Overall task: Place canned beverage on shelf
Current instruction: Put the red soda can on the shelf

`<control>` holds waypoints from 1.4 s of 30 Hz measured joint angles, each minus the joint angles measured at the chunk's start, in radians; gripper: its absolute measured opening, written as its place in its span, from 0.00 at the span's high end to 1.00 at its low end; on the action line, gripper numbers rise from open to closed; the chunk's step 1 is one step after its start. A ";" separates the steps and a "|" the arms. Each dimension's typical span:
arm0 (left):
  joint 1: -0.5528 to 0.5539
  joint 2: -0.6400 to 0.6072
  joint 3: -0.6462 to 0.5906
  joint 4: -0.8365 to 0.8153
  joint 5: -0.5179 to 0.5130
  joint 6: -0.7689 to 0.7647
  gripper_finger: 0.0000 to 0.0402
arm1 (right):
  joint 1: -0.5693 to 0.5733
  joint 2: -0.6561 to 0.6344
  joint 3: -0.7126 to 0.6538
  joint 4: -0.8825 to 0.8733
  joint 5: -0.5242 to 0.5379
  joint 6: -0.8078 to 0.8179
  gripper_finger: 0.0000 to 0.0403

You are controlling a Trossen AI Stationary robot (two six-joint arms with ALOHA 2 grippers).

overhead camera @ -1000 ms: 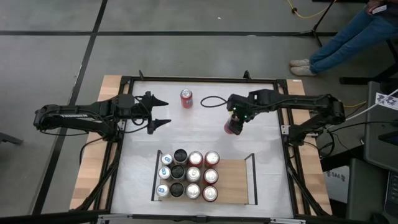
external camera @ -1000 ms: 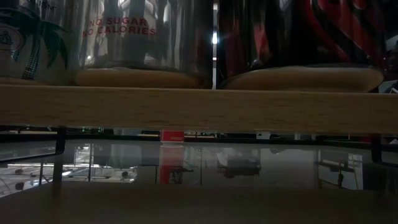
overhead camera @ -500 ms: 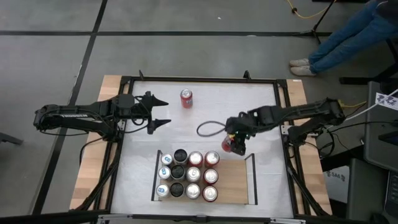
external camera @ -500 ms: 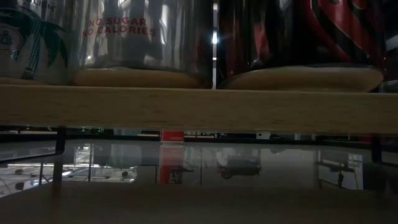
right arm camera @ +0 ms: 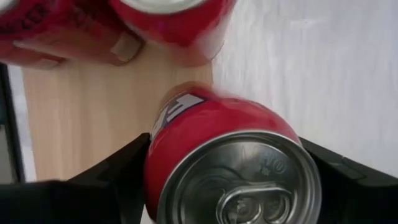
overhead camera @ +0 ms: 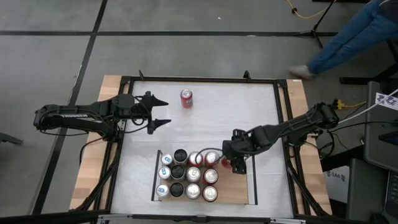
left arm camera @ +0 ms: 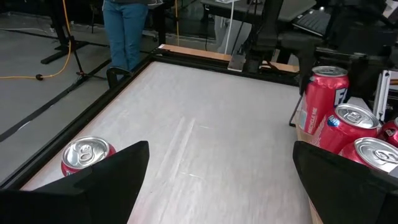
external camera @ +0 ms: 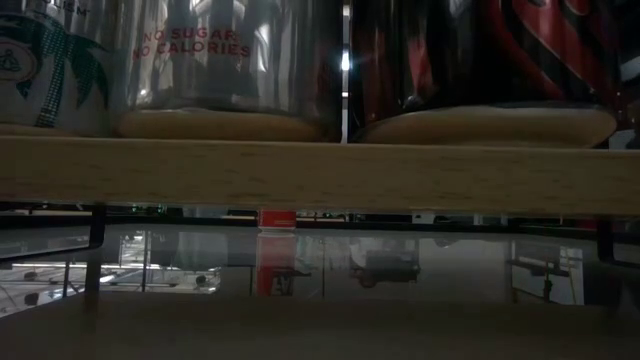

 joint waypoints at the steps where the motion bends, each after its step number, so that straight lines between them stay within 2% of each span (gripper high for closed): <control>1: 0.000 0.000 0.000 0.000 0.000 0.000 0.03 | 0.008 0.000 0.000 -0.005 0.011 0.000 0.25; 10: 0.000 0.000 0.000 0.000 0.000 0.000 0.03 | 0.058 0.007 0.000 0.015 0.088 -0.096 0.25; 22: 0.000 0.000 0.000 0.000 0.000 0.000 0.03 | 0.055 0.008 0.004 0.018 0.080 -0.162 0.25; 27: 0.000 0.000 0.000 0.000 0.000 0.000 0.03 | 0.055 0.027 0.088 -0.037 0.093 -0.208 0.25; 35: 0.000 0.000 0.000 -0.001 0.000 0.000 0.03 | 0.055 0.155 0.232 -0.229 0.102 -0.226 0.25; 42: 0.000 0.000 0.000 -0.001 0.001 0.000 0.03 | 0.056 0.211 0.251 -0.211 0.079 -0.213 0.25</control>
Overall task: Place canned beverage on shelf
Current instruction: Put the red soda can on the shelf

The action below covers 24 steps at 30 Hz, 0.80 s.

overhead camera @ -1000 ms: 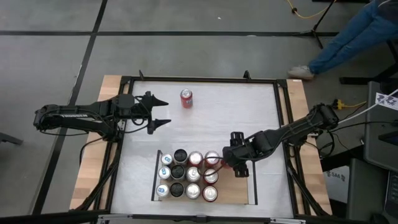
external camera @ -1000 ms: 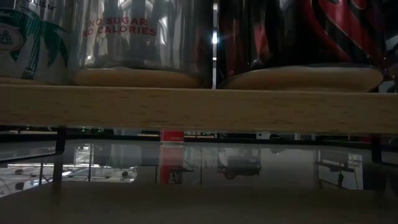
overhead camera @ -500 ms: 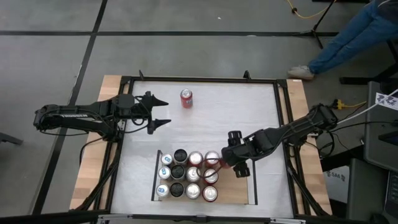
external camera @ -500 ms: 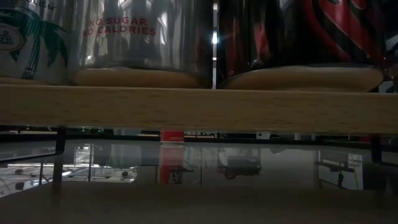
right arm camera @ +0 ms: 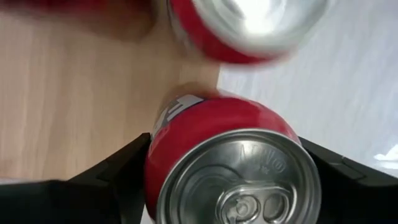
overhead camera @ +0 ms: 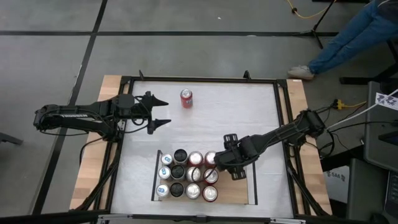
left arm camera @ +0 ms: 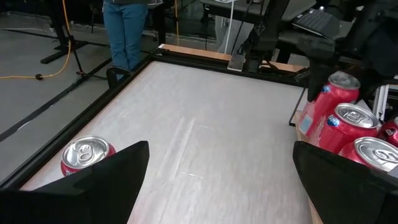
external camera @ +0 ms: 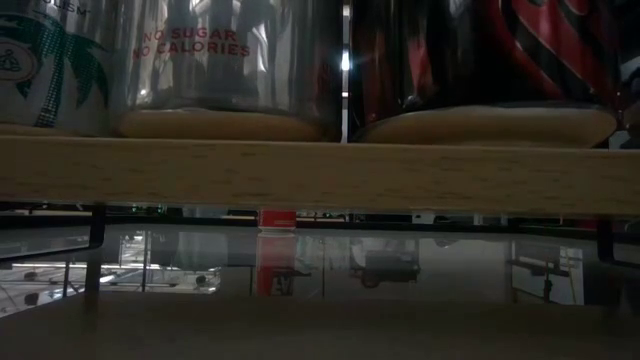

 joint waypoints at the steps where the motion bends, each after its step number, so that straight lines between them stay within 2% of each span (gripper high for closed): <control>1: 0.000 0.000 0.000 0.000 0.001 0.000 0.03 | 0.000 0.004 0.000 0.018 0.000 0.003 0.25; 8: 0.000 0.000 0.000 0.000 0.002 0.000 0.03 | 0.000 0.006 0.000 0.090 0.004 0.012 0.25; 18: 0.000 0.000 0.000 0.000 0.003 0.000 0.03 | 0.000 0.018 -0.001 0.087 0.001 0.004 0.25; 24: 0.000 0.000 0.000 -0.001 0.003 0.000 0.03 | 0.000 0.019 -0.001 0.092 0.000 0.003 0.20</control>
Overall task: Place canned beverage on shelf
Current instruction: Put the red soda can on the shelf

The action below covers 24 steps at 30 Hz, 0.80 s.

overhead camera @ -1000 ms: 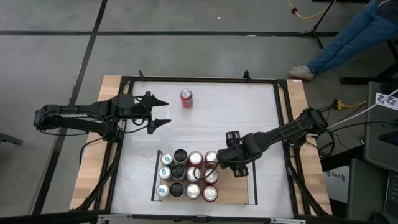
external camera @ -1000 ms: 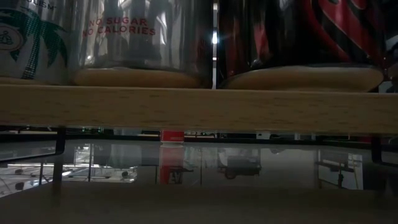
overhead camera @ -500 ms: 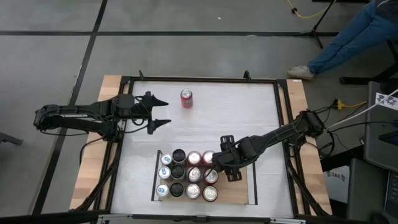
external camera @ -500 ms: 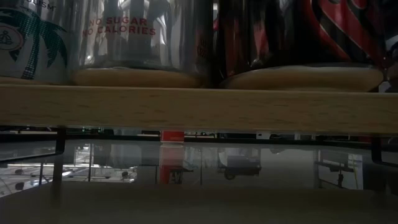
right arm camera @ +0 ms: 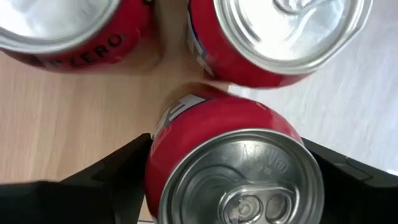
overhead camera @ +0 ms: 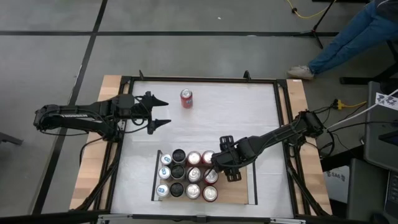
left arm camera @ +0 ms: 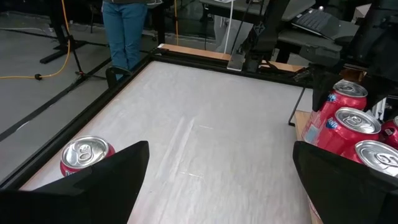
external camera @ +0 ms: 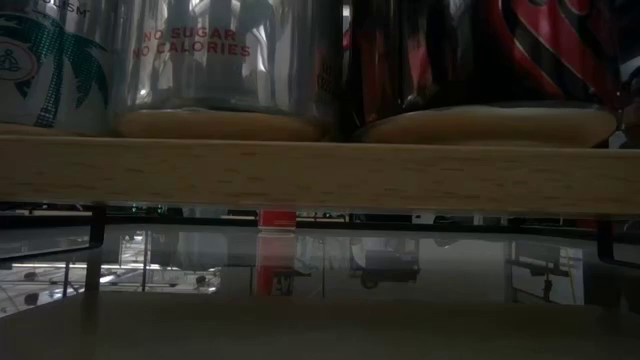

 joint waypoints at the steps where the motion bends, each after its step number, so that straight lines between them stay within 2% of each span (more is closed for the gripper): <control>1: 0.000 0.000 0.000 0.000 0.000 0.000 0.03 | 0.000 0.000 0.000 0.005 0.000 0.000 0.19; 7: 0.000 0.000 0.000 0.000 0.000 0.000 0.03 | 0.000 0.000 0.000 0.009 0.000 0.000 0.14; 24: 0.000 0.000 0.000 0.000 0.000 0.000 0.03 | 0.000 0.000 0.000 0.002 -0.026 0.000 0.14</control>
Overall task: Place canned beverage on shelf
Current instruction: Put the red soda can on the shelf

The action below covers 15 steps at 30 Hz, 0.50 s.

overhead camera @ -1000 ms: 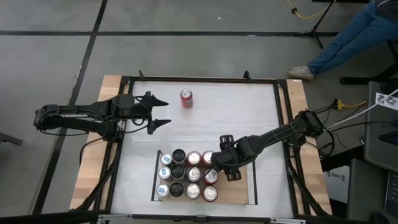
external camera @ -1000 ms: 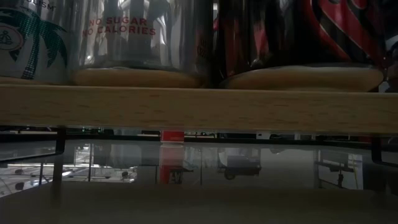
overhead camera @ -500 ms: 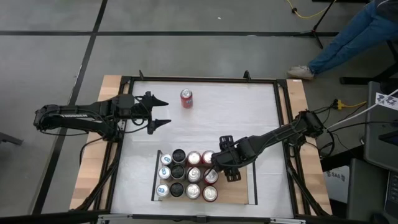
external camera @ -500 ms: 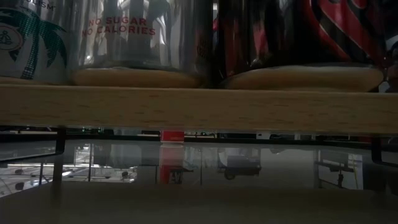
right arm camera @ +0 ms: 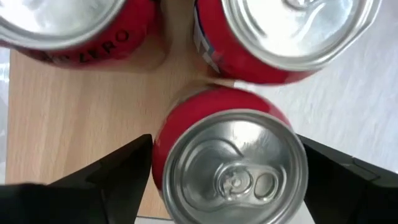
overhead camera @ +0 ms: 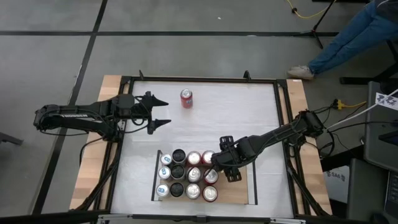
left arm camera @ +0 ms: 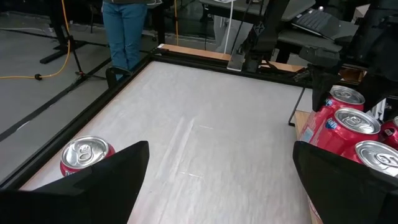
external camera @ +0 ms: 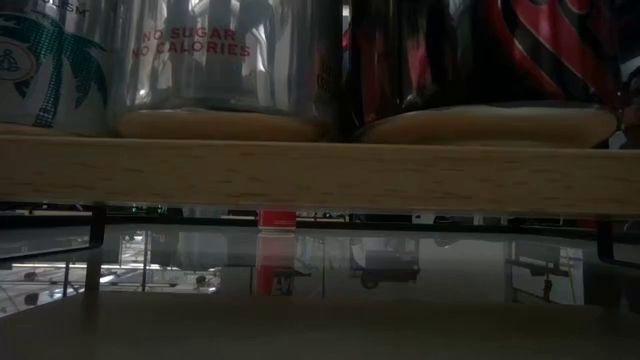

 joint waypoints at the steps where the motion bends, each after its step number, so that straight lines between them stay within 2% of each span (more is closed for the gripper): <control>1: 0.000 0.000 0.000 0.000 0.000 0.000 0.03 | 0.000 0.000 0.000 -0.005 0.000 0.000 0.13; 15: 0.000 0.000 0.000 0.000 0.000 0.000 0.03 | 0.000 -0.036 0.009 -0.059 0.001 0.000 0.13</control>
